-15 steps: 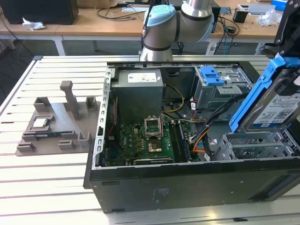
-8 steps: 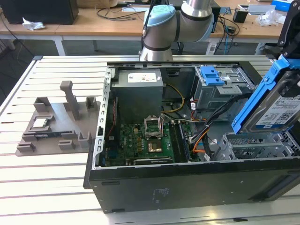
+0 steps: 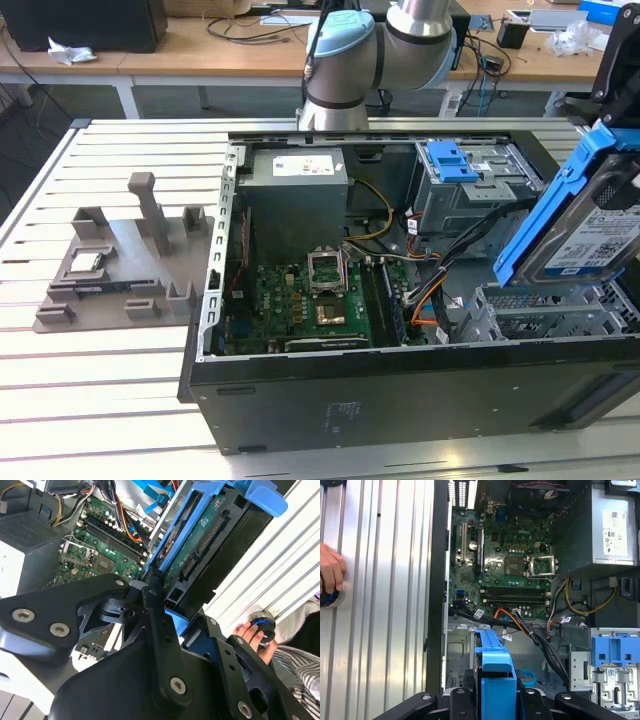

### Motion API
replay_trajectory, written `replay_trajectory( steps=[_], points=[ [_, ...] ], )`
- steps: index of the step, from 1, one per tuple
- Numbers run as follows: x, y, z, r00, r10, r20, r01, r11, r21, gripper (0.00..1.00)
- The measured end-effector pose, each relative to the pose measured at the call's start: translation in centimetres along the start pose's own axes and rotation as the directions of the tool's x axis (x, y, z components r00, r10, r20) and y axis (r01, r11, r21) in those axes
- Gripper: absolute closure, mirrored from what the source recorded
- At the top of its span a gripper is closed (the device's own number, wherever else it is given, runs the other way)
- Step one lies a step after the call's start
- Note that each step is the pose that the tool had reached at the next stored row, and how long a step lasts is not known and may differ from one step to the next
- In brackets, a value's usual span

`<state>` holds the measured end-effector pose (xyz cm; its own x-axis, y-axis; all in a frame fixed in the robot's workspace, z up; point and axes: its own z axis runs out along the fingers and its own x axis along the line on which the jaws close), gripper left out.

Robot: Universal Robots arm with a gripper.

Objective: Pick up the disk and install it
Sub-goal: 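Insert the disk into the insertion slot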

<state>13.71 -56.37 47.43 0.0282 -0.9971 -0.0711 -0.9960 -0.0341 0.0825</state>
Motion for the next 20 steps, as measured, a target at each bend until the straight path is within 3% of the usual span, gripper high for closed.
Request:
replay_trajectory(
  steps=[6, 11, 15, 20],
  points=[
    [0.03, -0.04, 0.44, 1.0000, 0.000, -0.0002, 0.000, 1.0000, 0.0000, 0.64],
    [-0.05, -0.24, 1.26, 1.0000, 0.002, -0.0019, -0.002, 1.0000, -0.0001, 0.64],
    [-0.63, -0.46, 1.64, 0.9999, 0.007, -0.0146, -0.007, 1.0000, -0.0001, 0.64],
    [-1.42, -0.86, 1.99, 0.9991, 0.013, -0.0400, -0.013, 0.9999, -0.0003, 0.64]
  ],
)
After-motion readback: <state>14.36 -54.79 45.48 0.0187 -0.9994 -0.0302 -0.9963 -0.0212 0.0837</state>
